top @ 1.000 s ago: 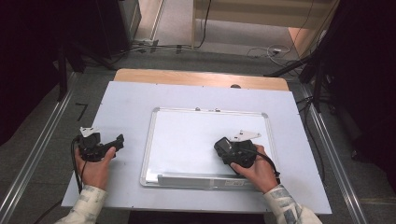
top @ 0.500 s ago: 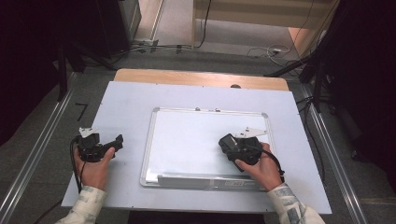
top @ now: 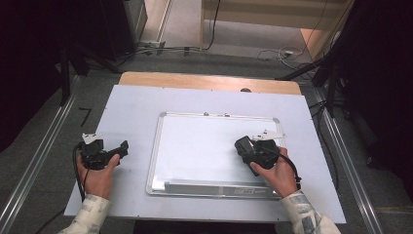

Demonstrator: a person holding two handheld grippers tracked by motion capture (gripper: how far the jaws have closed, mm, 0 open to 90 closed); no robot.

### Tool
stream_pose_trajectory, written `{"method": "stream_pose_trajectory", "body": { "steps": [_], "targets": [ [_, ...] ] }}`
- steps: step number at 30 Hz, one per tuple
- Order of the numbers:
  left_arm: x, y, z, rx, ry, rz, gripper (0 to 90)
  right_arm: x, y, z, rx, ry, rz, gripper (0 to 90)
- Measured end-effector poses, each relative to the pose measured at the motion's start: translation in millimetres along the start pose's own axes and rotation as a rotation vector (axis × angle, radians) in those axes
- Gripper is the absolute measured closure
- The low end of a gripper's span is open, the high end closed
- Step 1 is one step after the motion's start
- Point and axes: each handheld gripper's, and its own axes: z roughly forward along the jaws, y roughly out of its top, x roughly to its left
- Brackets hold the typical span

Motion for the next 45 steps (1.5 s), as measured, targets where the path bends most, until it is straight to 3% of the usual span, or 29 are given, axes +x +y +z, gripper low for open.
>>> {"method": "stream_pose_trajectory", "body": {
  "steps": [19, 31, 35, 45],
  "targets": [
    [0.2, 0.3, 0.7, 0.0, -0.002, 0.0, 9.8, -39.5, 10.3, 10.2, -0.002, -0.151, 0.109, 38.4],
    [0.0, 0.3, 1.1, 0.002, -0.002, 0.003, 9.8, -69.6, 12.0, 18.2, 0.005, -0.232, 0.214, 38.3],
    [0.1, 0.3, 1.2, 0.002, -0.001, 0.003, 9.8, -74.4, 16.3, 21.8, 0.01, -0.279, 0.242, 38.3],
    [0.7, 0.5, 1.5, 0.0, 0.0, 0.001, 9.8, -84.6, 17.5, 37.1, 0.049, -0.331, 0.295, 37.6]
  ]
}}
